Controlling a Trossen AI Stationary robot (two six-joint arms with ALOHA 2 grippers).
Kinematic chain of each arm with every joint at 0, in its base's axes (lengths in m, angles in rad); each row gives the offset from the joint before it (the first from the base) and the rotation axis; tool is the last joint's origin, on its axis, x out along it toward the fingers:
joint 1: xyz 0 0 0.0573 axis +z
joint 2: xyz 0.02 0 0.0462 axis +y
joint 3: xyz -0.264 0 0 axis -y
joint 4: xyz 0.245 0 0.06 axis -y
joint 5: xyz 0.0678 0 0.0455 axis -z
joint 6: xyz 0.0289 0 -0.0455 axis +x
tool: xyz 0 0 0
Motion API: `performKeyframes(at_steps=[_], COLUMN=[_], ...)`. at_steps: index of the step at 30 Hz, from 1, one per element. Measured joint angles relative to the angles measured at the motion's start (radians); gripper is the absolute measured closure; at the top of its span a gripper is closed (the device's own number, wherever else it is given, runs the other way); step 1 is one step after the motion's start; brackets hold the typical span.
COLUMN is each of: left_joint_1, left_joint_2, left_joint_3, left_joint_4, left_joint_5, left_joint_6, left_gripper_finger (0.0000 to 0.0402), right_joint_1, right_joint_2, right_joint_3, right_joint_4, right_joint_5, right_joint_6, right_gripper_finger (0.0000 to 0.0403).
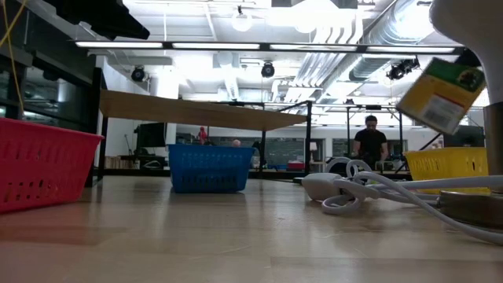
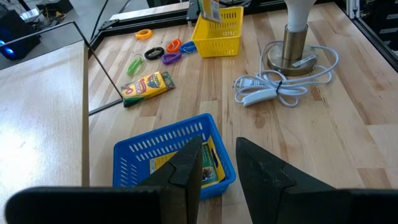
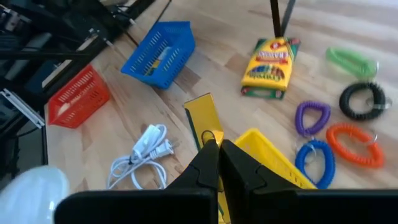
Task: Pick & Place Office Desk Supplies
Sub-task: Put the yellow pack of crayon into the blue bin
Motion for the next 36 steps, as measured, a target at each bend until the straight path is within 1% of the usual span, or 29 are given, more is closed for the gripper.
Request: performKeyframes(at_steps=[7, 11, 16, 21, 25, 29, 36], left_joint_1=[0.0, 0.0, 0.0, 0.0, 0.0, 0.0, 0.0], left_joint_2=[0.0, 0.0, 0.0, 0.0, 0.0, 0.0, 0.0], left_joint_3=[0.0, 0.0, 0.0, 0.0, 0.0, 0.0, 0.0], left_joint_4=[0.0, 0.0, 0.0, 0.0, 0.0, 0.0, 0.0], left_joint_5=[0.0, 0.0, 0.0, 0.0, 0.0, 0.0, 0.0], left_joint_6=[0.0, 0.0, 0.0, 0.0, 0.0, 0.0, 0.0], left_gripper_finger=[0.0309, 0.0309, 0.0309, 0.0309, 0.0309, 0.0309, 0.0309], right_joint_1=[-0.118, -0.203, -0.312, -0.393, -0.438, -0.5, -0.654], right_joint_2=[0.004, 0.004, 0.005, 0.005, 0.005, 0.005, 0.028], right_joint_3=[0.084, 0.093, 0.093, 0.093, 0.093, 0.093, 0.093], right_joint_4=[0.011, 0.086, 0.198, 0.281, 0.333, 0.41, 0.519], right_joint_5=[-0.015, -0.03, -0.104, -0.176, -0.202, -0.217, -0.335], right_joint_6=[-0.216, -0.347, -0.508, -0.622, -0.704, -0.827, -1.013], right_gripper_finger=[0.04, 0.04, 0.04, 0.04, 0.04, 0.04, 0.04])
